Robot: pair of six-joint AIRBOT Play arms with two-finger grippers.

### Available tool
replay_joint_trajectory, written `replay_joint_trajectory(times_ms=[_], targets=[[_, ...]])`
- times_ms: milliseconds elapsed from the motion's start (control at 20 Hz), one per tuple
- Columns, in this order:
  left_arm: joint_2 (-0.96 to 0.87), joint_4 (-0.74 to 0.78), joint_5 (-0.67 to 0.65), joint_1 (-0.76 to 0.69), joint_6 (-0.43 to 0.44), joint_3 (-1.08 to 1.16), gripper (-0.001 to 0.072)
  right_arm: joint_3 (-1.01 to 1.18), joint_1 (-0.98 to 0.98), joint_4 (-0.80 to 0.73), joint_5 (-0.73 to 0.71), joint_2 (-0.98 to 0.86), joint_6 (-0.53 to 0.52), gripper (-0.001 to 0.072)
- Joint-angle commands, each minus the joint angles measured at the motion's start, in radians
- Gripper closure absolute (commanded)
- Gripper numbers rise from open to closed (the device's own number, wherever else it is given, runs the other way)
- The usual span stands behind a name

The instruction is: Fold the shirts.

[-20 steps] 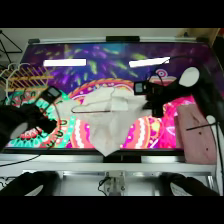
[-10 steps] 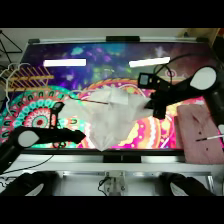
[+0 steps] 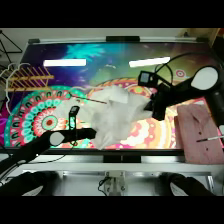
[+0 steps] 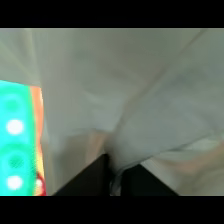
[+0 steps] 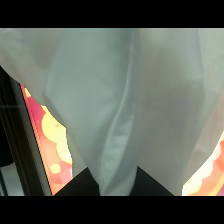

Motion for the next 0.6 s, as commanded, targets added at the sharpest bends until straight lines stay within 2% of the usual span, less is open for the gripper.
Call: replay_joint_trajectory(times_ms=[0, 150, 250, 350, 550], targets=[[-0.021, -0.01, 0.074, 0.005, 0.02, 0.006, 0.0655, 0.001, 0.001, 0.0, 0.022, 0.001, 0.013, 0.066], [0.035, 0.052, 0.005, 0.136, 0.036, 0.053, 0.0656, 0.001, 0.001, 0.002, 0.077, 0.001, 0.024, 0.066], [0.075, 0.064, -0.091, 0.274, 0.045, 0.105, 0.0656, 0.001, 0.001, 0.029, 0.115, 0.001, 0.024, 0.066], [0.092, 0.063, -0.183, 0.375, 0.089, 0.167, 0.0656, 0.001, 0.002, 0.06, 0.124, 0.001, 0.024, 0.066], [0.091, 0.064, -0.299, 0.427, 0.141, 0.286, 0.0656, 0.001, 0.001, 0.06, 0.124, 0.001, 0.024, 0.0661]])
